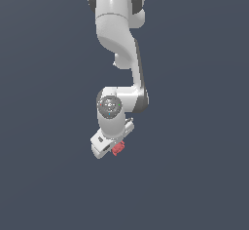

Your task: Pick up the object and move it to a goal position.

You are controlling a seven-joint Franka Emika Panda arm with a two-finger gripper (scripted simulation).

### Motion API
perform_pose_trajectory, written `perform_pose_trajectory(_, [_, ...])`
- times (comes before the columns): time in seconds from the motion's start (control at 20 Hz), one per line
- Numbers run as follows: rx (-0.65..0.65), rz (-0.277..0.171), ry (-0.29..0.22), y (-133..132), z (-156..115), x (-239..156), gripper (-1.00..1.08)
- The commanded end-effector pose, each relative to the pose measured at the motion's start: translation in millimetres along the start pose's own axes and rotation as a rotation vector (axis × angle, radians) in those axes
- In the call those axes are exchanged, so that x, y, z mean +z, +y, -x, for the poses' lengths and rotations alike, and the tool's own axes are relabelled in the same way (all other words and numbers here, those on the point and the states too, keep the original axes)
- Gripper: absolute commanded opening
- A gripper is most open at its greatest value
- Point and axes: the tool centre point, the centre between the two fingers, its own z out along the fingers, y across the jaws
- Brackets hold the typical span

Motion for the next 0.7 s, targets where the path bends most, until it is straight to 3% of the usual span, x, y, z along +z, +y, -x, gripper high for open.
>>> perform_pose_trajectory(0.0, [0.000, 0.000, 0.000, 0.0, 0.0, -0.2, -1.00])
perform_pose_trajectory(0.65, [0.000, 0.000, 0.000, -16.4, 5.2, -34.3, -1.00])
